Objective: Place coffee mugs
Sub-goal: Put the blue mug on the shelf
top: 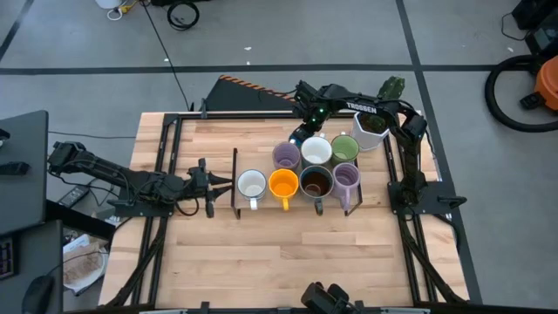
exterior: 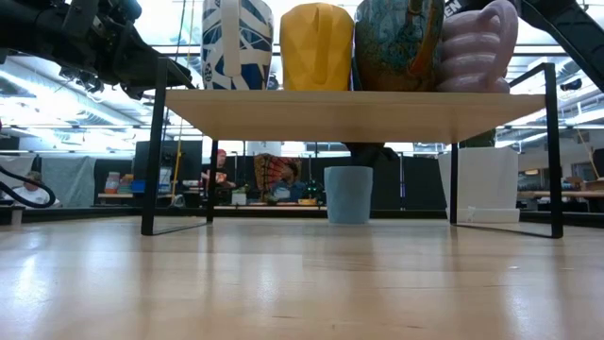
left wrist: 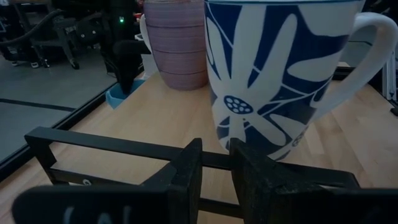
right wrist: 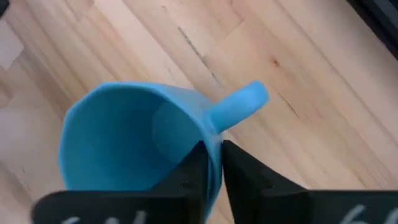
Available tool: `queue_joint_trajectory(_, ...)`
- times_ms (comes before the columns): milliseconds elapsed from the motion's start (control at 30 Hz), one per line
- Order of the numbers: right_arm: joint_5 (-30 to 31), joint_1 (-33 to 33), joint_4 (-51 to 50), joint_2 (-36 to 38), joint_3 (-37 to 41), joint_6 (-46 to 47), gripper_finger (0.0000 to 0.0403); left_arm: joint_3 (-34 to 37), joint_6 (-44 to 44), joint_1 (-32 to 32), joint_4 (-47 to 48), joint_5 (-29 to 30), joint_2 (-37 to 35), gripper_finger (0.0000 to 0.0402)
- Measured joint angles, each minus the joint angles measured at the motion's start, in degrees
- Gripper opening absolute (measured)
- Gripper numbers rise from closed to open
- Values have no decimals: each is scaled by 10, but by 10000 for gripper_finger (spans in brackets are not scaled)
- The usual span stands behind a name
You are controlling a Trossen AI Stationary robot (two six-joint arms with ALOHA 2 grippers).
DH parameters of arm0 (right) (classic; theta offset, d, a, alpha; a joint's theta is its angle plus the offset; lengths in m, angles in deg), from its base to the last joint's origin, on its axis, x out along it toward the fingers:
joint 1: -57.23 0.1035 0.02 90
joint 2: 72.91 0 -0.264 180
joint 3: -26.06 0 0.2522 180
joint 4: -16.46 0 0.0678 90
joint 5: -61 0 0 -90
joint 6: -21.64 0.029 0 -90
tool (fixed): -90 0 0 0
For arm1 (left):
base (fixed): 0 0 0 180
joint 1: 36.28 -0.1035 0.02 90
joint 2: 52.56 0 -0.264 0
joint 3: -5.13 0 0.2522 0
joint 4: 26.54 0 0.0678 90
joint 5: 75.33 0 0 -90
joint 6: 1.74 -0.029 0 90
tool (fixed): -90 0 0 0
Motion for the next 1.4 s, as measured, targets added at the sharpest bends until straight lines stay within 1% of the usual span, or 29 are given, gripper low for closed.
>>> queue_joint_trajectory(100, -17, 0, 3, 0, 0, 1, 23, 0, 0, 0, 0, 0, 0, 87)
queue_joint_trajectory(633, -38, 1, 17, 0, -2, 9, 23, 0, 0, 0, 0, 0, 0, 87)
queue_joint_trajectory(833, -47, 10, 11, 0, -53, 10, 23, 0, 0, 0, 0, 0, 0, 87)
queue_joint_trajectory(1033, -33, 14, -12, 0, -115, 10, 23, 0, 0, 0, 1, 0, 0, 87)
queue_joint_trajectory(1400, -32, 14, -7, 0, -184, 1, 23, 0, -1, 0, 2, 0, 0, 87)
